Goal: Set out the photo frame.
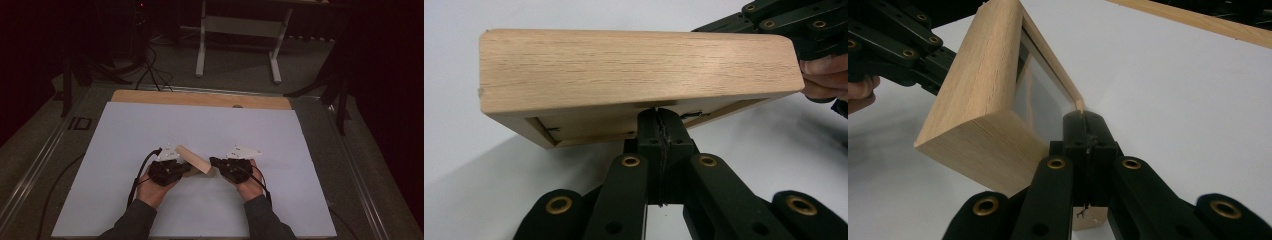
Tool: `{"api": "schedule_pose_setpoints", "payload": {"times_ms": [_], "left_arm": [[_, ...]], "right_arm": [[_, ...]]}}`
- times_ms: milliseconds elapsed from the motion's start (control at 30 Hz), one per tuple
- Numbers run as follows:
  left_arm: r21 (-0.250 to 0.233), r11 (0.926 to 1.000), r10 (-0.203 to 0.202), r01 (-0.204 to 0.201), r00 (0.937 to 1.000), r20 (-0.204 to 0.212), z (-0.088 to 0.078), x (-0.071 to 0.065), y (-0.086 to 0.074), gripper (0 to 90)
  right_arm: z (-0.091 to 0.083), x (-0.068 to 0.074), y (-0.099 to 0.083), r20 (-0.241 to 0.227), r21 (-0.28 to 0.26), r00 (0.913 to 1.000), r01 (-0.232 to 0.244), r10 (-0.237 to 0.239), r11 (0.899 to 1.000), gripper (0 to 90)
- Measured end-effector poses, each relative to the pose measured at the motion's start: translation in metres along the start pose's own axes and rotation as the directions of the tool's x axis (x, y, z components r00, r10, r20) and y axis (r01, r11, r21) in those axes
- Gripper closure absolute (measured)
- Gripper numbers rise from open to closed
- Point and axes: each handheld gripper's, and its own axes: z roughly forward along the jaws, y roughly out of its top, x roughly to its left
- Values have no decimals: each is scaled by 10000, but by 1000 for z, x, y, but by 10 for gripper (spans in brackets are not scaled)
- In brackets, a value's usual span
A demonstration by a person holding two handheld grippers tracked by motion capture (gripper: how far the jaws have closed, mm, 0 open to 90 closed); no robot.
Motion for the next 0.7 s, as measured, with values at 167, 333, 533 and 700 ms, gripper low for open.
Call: {"api": "schedule_pose_setpoints", "payload": {"times_ms": [167,333,533,700], "left_arm": [[47,10000,21,-21,10000,1,2,0,0,894],[97,9999,46,-46,10000,0,2,0,-1,894],[74,10000,1,-1,10000,-15,3,0,-1,895],[92,10000,1,-1,10000,-13,3,0,-1,894]], "right_arm": [[0,3,0,-83,26,9999,76,-76,10000,896],[0,5,0,-133,56,9998,151,-150,9999,896],[0,8,0,-237,92,9994,250,-247,9996,896],[0,10,0,-299,125,9990,322,-318,9994,897]]}}
